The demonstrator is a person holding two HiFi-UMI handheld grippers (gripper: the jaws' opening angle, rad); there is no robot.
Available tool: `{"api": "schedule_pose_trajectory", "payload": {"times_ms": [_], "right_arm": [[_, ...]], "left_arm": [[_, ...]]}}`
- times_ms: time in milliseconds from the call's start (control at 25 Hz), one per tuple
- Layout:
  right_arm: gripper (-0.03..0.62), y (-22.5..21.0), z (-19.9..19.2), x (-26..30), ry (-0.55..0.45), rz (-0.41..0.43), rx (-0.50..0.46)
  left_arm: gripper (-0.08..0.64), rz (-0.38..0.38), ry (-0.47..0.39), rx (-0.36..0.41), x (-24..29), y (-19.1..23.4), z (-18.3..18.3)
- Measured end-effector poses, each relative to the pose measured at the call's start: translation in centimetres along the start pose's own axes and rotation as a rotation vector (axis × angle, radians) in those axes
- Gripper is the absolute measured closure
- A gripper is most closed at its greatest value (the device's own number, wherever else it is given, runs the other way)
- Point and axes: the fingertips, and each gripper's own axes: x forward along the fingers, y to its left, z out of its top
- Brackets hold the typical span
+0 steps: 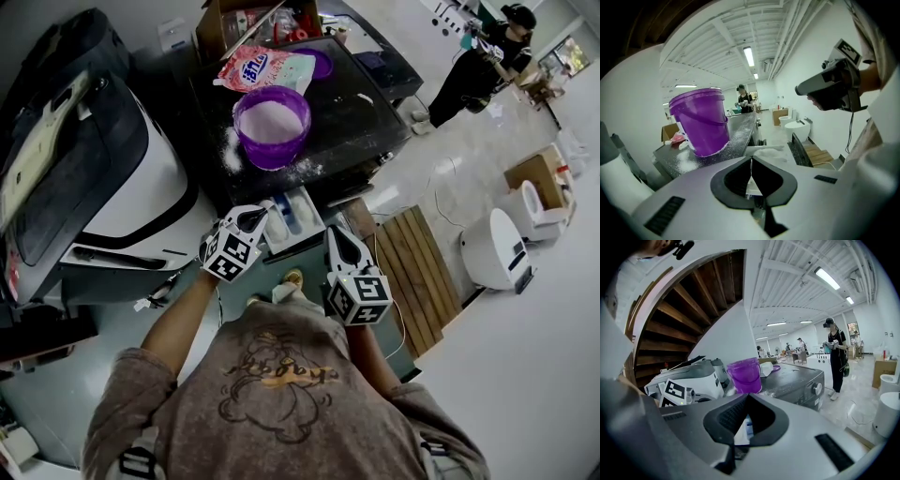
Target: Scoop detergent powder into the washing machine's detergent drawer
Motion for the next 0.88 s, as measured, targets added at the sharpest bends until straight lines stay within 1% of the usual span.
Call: {"api": "schedule_pose_trajectory", "payload": {"times_ms": [160,280,480,560,720,800,880], "right_arm": [[0.591,-0.1,-0.3,0.1,0.009,0.003,-0.011],[0.591,0.1,0.0,0.1,0.009,-0.002,0.004],[0.591,-0.2,-0.5,0.1,0.018,-0.005,-0.01],[0.591,-0.3,-0.8,0.1,0.022,-0.003,-0.011],[0.591,-0.2,-0.5,-0.1,0.026,-0.009,-0.01],[0.591,-0.2,-0.7,-0.1,0.029,-0.005,-0.012],[0.591,-0.1,-0.6,-0.2,0.029,-0.007,-0.011]], "left_arm": [[0.537,0.004,0.009,0.126,0.3,-0.8,0.2],[0.537,0.014,0.008,0.188,0.3,-1.0,0.3],[0.537,0.02,0.008,0.292,0.4,-1.5,0.3],[0.537,0.028,0.009,0.364,0.3,-1.9,0.3],[0.537,0.043,0.001,0.54,0.2,-2.9,0.5],[0.537,0.046,-0.007,0.594,0.2,-3.3,0.5],[0.537,0.048,-0.01,0.626,0.1,-3.5,0.4]]}}
